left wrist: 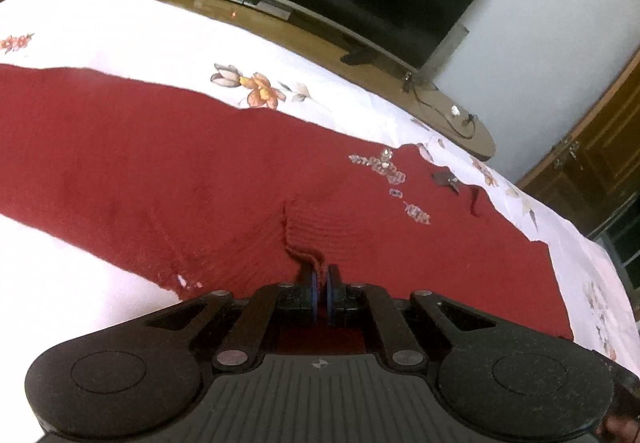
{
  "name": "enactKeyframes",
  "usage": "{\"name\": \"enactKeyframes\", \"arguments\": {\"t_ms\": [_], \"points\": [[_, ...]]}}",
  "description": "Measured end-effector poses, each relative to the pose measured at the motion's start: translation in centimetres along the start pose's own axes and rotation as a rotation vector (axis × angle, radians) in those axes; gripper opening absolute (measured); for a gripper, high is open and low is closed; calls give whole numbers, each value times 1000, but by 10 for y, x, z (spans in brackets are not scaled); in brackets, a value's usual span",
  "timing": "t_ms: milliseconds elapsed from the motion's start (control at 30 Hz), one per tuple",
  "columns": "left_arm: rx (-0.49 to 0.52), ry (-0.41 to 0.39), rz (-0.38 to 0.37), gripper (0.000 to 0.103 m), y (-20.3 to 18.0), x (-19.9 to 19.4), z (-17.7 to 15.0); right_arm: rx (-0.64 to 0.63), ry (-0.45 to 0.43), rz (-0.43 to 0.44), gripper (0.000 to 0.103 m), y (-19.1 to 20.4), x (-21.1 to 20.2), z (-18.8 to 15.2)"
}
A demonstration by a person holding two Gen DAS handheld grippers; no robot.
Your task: Fold small clothes
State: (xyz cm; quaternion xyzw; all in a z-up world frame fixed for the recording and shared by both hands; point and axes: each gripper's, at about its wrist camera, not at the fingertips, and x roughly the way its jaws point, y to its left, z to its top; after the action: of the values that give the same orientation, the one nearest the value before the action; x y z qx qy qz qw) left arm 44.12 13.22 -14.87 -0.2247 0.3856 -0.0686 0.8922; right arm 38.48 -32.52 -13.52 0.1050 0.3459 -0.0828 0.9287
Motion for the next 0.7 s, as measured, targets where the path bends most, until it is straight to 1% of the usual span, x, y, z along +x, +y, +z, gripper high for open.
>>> {"name": "enactKeyframes", "arguments": {"t_ms": [100,133,167,233,267,367,400,467,500,533,567,600,633,667,700], "points": [[-1,-5,-2,4,0,-2,-1,-3,16,15,41,-2,-3,3],[0,-1,-1,4,1,-2,-1,9,17,41,41,-5,-9,6],[5,-1,0,4,1,-1,-2,23,-7,71,40,-8,-18,8],[10,-7,4,4,0,1,-5,19,-77,113,42,-9,-33,12],[7,-12,7,4,0,2,-6,8,-89,127,42,-7,-33,15],[23,-33,18,4,-3,-2,-11,20,-37,126,39,-3,-9,26],[35,-44,23,4,-5,-2,-13,17,-25,126,34,-3,0,27],[49,-55,32,4,-5,-4,-16,-32,43,74,33,0,21,23],[46,-56,29,4,-4,-6,-16,-60,27,74,33,1,21,21],[45,-63,38,4,-5,-10,-15,-84,33,70,33,3,19,22],[55,-99,80,4,-7,-19,-13,-93,37,68,34,4,17,24],[74,-156,123,4,-11,-31,-11,-90,20,69,35,4,12,26],[92,-213,138,4,-15,-42,-9,-87,-14,76,35,3,7,30],[102,-250,132,4,-20,-48,-6,-88,-51,92,37,2,2,35],[116,-269,108,4,-29,-50,0,-90,-76,104,37,2,1,40]]}}
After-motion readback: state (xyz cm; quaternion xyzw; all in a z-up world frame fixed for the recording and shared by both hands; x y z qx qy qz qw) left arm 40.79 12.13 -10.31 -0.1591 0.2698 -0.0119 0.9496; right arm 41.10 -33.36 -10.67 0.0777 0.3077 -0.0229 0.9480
